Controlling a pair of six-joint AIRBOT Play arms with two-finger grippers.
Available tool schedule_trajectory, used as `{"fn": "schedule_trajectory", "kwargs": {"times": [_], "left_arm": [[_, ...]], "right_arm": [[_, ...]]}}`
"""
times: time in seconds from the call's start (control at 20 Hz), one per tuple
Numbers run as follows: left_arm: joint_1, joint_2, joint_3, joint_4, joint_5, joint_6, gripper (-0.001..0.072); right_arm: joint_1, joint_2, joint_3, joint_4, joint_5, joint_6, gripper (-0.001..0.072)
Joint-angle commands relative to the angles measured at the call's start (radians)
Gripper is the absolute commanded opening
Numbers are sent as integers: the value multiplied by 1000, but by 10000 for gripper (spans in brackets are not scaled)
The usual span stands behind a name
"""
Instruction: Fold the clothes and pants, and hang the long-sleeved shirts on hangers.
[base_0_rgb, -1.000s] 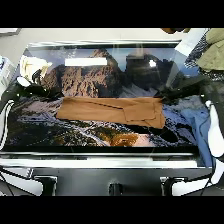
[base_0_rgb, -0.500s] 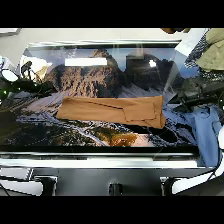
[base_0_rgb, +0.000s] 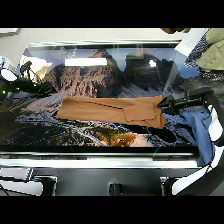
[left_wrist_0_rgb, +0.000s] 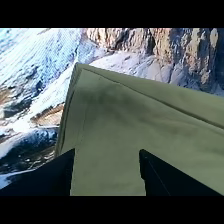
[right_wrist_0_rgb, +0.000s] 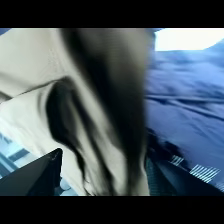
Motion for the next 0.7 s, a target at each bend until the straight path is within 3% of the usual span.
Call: {"fn": "schedule_trajectory", "kwargs": {"times": [0.0, 0.05, 0.1, 0.15, 0.2, 0.25, 0.4, 0.65], "left_arm": [[1, 0, 1, 1, -1, 0, 471], [1, 0, 1, 1, -1, 0, 471], [1, 0, 1, 0, -1, 0, 471], [1, 0, 1, 0, -1, 0, 470], [0, 0, 1, -1, -1, 0, 466], [0, 0, 0, -8, -2, 0, 417], [-13, -6, 0, -64, -12, 0, 18], [-166, -90, 0, -285, 18, -39, 14]], "right_arm": [[61, -16, -1, -3, 11, -10, 586], [80, -16, -1, -5, 14, -10, 544], [96, -16, -1, -11, 21, -6, 445], [106, -16, 0, -19, 26, 6, 316], [112, -14, 0, -19, 24, 22, 114], [111, -7, 0, -19, 18, 31, 27], [107, 72, 1, -77, 14, 145, 27], [108, 285, 1, -198, -13, 307, 27]]}}
